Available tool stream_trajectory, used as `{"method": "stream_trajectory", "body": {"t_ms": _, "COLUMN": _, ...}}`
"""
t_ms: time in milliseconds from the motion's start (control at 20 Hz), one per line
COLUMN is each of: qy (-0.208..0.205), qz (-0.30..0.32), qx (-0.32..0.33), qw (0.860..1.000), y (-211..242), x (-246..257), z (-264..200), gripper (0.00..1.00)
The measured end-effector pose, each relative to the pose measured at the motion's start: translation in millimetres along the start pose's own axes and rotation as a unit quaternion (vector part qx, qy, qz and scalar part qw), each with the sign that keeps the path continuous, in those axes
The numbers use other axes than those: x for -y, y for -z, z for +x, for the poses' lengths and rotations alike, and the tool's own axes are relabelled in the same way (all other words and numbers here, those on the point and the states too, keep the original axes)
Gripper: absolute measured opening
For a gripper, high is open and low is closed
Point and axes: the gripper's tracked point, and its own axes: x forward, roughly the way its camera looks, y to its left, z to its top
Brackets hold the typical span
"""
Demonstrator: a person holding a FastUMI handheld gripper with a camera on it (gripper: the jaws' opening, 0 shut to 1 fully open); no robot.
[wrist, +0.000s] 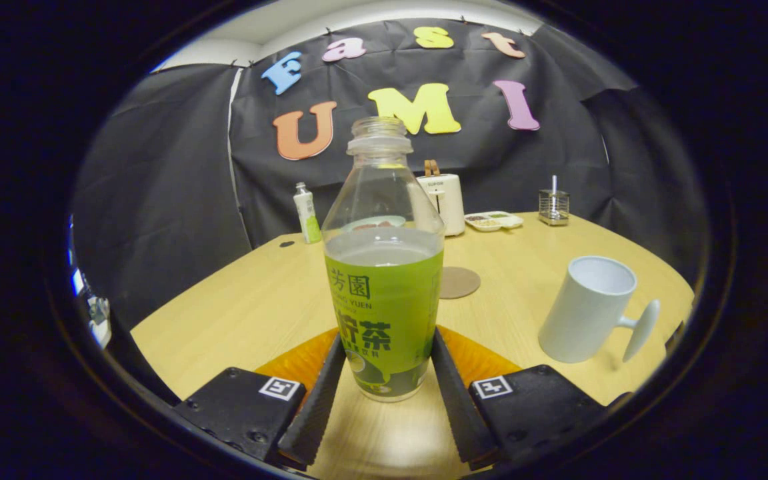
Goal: Take the bottle from table, then pour the juice into the cup, finally place the bottle on the coaster
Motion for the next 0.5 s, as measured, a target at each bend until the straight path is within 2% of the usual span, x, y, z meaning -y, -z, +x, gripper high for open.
{"method": "stream_trajectory", "body": {"t_ms": 200, "qy": -0.06, "qz": 0.105, "qx": 0.01, "qw": 0.993, "y": -19.4, "x": -4.9, "z": -10.4, "gripper": 0.78}}
{"method": "stream_trajectory", "body": {"t_ms": 350, "qy": -0.101, "qz": 0.195, "qx": 0.015, "qw": 0.976, "y": -32.2, "x": -4.5, "z": -20.4, "gripper": 0.78}}
{"method": "stream_trajectory", "body": {"t_ms": 500, "qy": -0.132, "qz": 0.244, "qx": 0.01, "qw": 0.961, "y": -40.6, "x": -8.0, "z": -24.3, "gripper": 0.78}}
